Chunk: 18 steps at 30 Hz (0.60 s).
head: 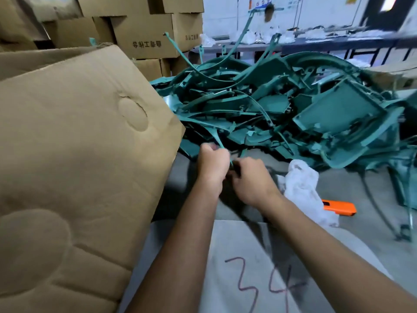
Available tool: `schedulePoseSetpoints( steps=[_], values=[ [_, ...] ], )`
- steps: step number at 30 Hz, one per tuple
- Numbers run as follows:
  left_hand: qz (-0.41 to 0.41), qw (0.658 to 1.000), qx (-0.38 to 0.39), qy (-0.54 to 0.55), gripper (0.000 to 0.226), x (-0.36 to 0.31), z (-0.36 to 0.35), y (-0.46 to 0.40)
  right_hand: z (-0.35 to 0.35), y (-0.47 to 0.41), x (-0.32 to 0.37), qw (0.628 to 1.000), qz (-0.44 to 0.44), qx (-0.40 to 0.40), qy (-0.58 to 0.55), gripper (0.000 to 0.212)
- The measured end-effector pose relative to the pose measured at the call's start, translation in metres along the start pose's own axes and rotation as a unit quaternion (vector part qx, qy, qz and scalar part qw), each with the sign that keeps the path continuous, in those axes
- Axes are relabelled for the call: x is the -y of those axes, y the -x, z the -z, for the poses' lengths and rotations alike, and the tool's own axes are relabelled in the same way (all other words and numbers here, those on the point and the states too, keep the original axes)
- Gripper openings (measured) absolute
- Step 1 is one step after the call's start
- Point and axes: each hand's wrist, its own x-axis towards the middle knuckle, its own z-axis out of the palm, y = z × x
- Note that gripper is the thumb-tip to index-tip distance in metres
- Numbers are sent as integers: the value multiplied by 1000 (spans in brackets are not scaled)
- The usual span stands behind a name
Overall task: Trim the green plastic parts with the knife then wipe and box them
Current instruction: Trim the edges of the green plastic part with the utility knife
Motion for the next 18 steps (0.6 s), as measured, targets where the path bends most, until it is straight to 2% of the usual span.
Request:
schedulePoseSetpoints(
  steps=[2,4,6,9,14,16,18],
  values=[
    [32,999,25,23,20,-5,-11,6,10,12,-9,1000,-18,-17,0,28],
    [63,994,14,83,22,-10,-14,8,13,27,-17,999,-25,-19,7,25],
    [69,986,-19,153,29,-14,-9,4,14,40,-24,1000,-27,-1,4,21],
    [53,976,-32,210,42,-20,-2,-2,16,51,-29,1000,-14,16,-22,25],
    [57,971,-56,225,34,-16,0,-7,6,89,-27,999,39,32,-13,29],
    [70,975,-87,194,36,-6,1,-8,6,101,-32,997,58,31,-43,25],
    [89,980,-84,159,32,5,-3,-3,7,102,-35,996,65,32,-52,22]
  ],
)
